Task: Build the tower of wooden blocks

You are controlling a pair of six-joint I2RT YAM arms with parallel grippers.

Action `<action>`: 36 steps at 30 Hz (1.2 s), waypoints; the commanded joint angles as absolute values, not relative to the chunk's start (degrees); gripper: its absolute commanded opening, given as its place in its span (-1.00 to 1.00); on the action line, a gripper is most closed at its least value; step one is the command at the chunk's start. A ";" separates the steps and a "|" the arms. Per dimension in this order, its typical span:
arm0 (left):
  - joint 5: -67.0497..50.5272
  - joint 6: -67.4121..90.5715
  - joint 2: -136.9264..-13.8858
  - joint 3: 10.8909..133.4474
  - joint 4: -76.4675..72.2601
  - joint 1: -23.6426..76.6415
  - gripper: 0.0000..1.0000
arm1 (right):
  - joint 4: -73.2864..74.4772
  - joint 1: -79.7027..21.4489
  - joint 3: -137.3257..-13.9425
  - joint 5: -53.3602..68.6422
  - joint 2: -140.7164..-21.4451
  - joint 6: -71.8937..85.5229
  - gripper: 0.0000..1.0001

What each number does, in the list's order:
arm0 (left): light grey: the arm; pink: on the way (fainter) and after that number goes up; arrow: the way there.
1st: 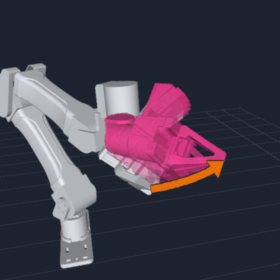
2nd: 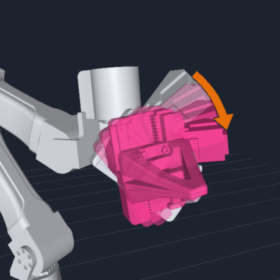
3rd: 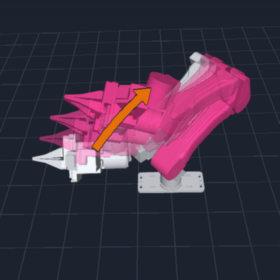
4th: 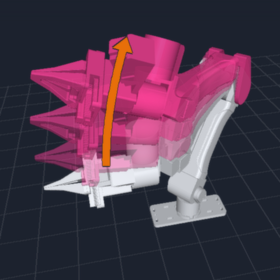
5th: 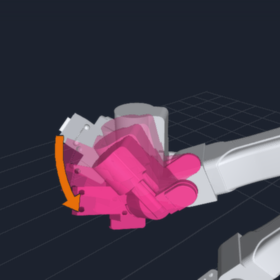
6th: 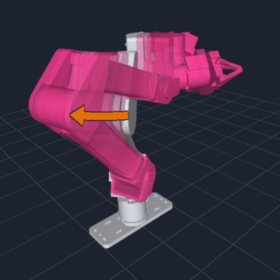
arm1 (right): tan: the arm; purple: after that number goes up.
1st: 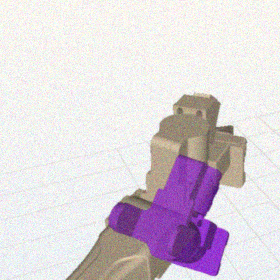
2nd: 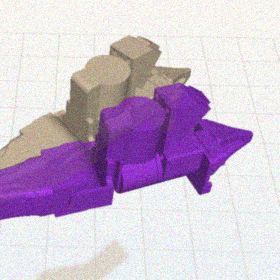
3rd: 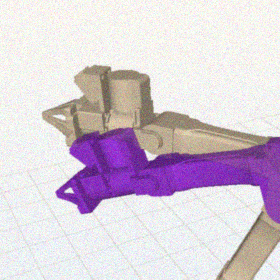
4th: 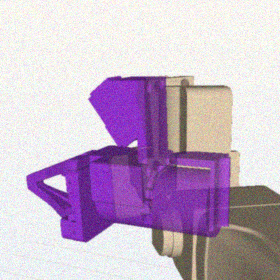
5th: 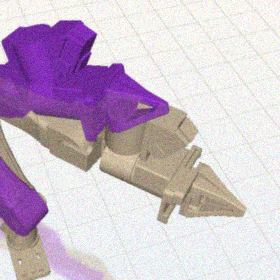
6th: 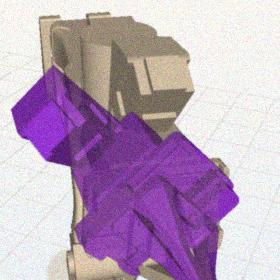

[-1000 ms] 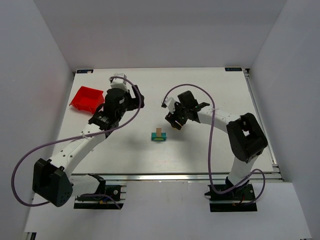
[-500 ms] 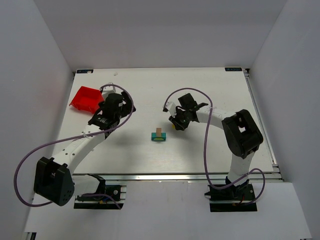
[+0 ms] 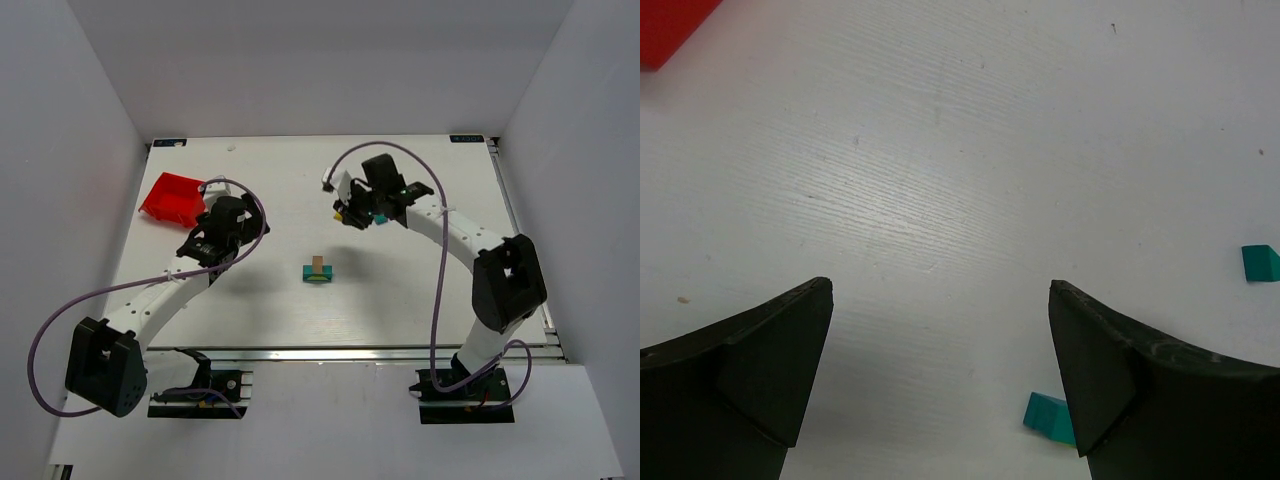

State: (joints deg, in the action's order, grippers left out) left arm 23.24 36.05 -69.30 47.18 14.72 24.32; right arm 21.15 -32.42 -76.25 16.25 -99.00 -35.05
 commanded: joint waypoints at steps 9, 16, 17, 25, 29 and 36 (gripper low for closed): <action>24.60 35.51 -66.80 47.29 14.33 24.08 0.96 | 40.07 -39.19 -97.81 23.64 -101.51 -41.22 -0.59; 27.24 34.90 -66.10 47.02 14.42 24.08 0.96 | 39.62 -43.77 -95.00 20.20 -102.21 -41.56 -0.60; 27.33 34.81 -65.83 46.93 14.33 24.08 0.96 | 42.77 -44.38 -95.71 21.26 -102.74 -43.57 -0.61; 29.71 34.10 -64.69 46.49 14.50 24.17 0.96 | 44.30 -46.93 -92.03 19.95 -101.95 -45.53 -0.54; 29.44 33.84 -65.13 46.40 13.97 24.17 0.96 | 42.27 -47.46 -91.13 19.07 -102.74 -44.56 -0.53; 30.06 33.57 -65.74 46.23 13.71 24.26 0.97 | 42.54 -47.72 -91.14 19.07 -104.33 -44.03 -0.49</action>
State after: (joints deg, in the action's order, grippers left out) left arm 28.64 34.15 -66.54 46.54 14.57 24.32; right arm 43.46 -47.37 -90.74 19.27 -104.09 -44.07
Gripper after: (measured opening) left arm 0.984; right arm 0.338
